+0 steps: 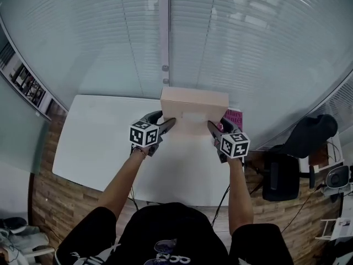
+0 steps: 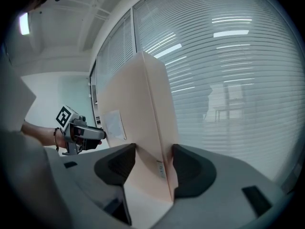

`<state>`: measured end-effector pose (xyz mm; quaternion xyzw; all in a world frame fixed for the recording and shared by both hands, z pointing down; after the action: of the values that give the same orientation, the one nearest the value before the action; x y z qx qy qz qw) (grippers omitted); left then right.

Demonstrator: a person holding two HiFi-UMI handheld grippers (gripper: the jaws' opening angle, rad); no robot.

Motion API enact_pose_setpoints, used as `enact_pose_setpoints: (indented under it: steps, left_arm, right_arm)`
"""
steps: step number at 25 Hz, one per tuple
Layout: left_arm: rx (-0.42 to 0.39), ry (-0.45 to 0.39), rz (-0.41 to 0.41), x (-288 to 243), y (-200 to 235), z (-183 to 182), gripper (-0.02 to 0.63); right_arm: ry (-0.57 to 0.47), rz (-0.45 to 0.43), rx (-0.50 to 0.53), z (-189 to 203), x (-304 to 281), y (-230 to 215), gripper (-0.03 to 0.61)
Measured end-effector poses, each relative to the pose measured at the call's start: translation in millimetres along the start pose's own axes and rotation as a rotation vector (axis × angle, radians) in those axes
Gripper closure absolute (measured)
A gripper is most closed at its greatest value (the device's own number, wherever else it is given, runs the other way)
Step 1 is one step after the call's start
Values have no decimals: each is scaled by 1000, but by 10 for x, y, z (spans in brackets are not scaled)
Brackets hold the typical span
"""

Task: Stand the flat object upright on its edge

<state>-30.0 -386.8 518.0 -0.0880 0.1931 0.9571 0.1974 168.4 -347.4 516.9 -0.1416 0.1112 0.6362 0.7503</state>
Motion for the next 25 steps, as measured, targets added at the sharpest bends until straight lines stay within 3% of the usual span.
enact_pose_setpoints:
  steps: [15, 25]
  left_arm:
    - [-7, 25, 6, -797, 508, -414, 316]
    - [3, 51, -2, -1105, 783, -444, 318]
  right_arm:
    - [-12, 42, -24, -334, -637, -646, 317]
    - [-5, 53, -39, -339, -980, -873, 318]
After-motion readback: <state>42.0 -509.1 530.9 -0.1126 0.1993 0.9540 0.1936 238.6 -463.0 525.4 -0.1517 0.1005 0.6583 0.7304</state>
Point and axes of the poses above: the fingertips, and each gripper's own axes: x backward along the fingers, y to its left, z out of its underside, the point moved 1 cm from there along x, backward along the fingers, and after that the axes turned 15 degrees about z, right-handed, at the moved point
